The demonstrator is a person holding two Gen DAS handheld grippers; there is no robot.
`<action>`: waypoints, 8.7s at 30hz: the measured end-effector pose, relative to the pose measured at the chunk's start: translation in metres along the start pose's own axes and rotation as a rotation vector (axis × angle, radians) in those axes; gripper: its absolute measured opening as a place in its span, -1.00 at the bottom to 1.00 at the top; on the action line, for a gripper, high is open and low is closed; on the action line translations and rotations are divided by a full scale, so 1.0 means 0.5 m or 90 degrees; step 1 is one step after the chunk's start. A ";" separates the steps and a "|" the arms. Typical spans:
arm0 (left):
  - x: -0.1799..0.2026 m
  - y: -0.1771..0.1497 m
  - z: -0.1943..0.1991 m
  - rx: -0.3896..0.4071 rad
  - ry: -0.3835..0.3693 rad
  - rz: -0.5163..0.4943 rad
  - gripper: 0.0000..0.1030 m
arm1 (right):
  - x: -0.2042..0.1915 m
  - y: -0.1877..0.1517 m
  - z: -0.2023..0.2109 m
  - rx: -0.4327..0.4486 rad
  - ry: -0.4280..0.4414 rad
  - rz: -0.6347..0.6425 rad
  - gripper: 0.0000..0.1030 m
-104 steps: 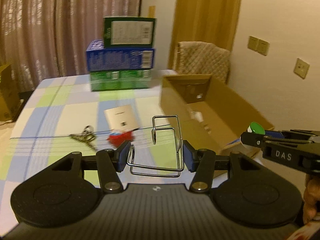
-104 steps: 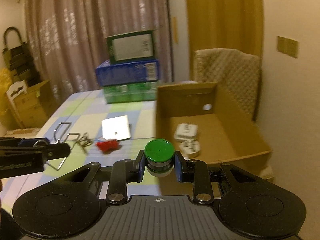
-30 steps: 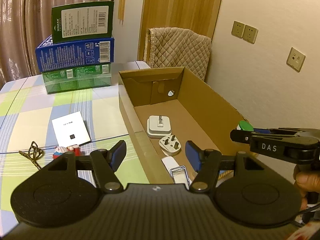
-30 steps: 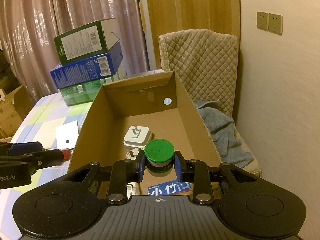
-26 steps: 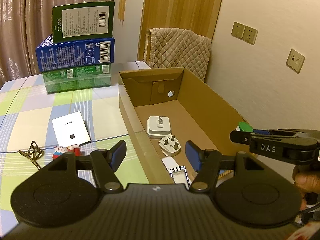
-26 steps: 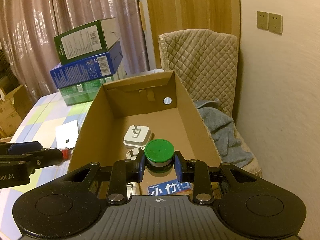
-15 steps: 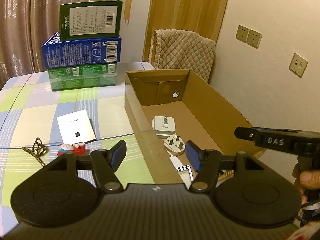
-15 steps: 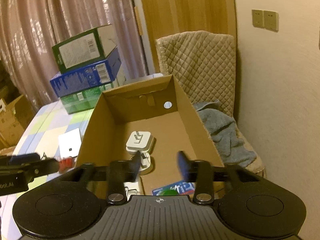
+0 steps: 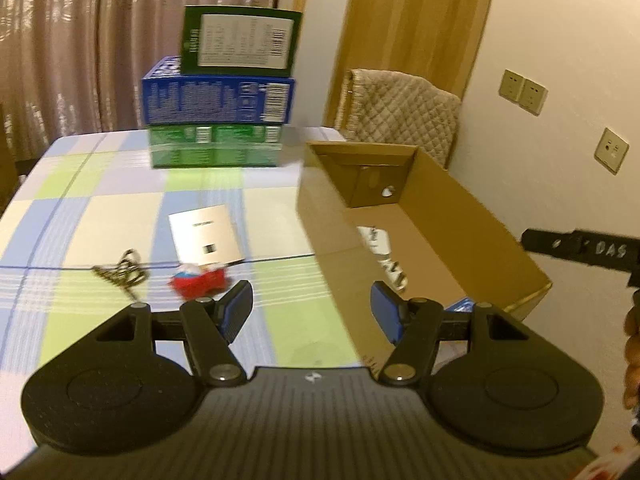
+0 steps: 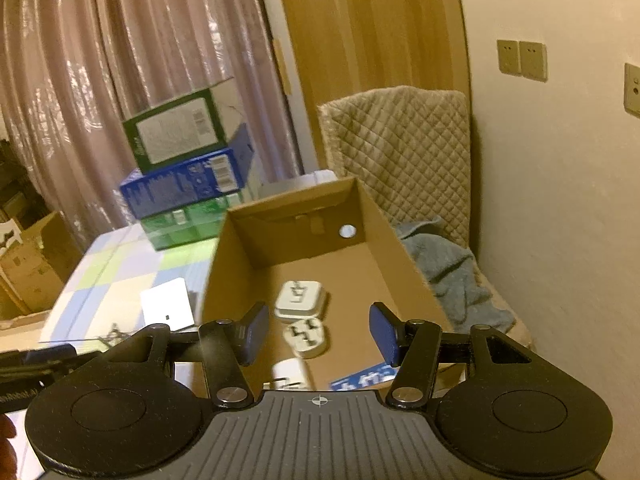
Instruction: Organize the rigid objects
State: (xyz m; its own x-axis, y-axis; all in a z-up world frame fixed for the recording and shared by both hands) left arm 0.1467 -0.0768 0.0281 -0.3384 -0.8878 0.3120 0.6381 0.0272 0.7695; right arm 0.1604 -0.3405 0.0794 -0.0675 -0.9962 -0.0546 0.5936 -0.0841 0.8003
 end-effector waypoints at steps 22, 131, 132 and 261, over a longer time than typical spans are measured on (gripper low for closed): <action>-0.193 -0.069 0.205 0.037 0.132 0.078 0.23 | -0.222 -0.066 0.094 0.002 0.102 0.083 0.11; -0.528 -0.046 -0.192 -0.099 0.079 0.030 -0.75 | -0.497 -0.197 -0.378 -0.017 0.071 0.140 0.26; -0.528 -0.048 -0.190 -0.105 0.083 0.025 -0.75 | -0.496 -0.196 -0.376 -0.018 0.070 0.140 0.26; -0.135 -0.033 0.081 0.011 0.082 0.001 -0.34 | -0.286 -0.136 0.020 0.043 0.088 0.096 0.26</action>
State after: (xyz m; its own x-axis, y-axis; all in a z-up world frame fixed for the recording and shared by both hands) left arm 0.1309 0.0016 0.0170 -0.2454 -0.9393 0.2399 0.6262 0.0354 0.7789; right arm 0.1215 -0.1921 0.0388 0.1317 -0.9912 -0.0088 0.5328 0.0633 0.8439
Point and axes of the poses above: each gripper's, at about its wrist camera, not at the fingertips, and z roughly against the way its jaws point, x to its right, y to its top, the point moved 2 cm from there along -z, roughly the way its jaws point, and after that the axes turned 15 degrees about -y, right-handed, at the moved point
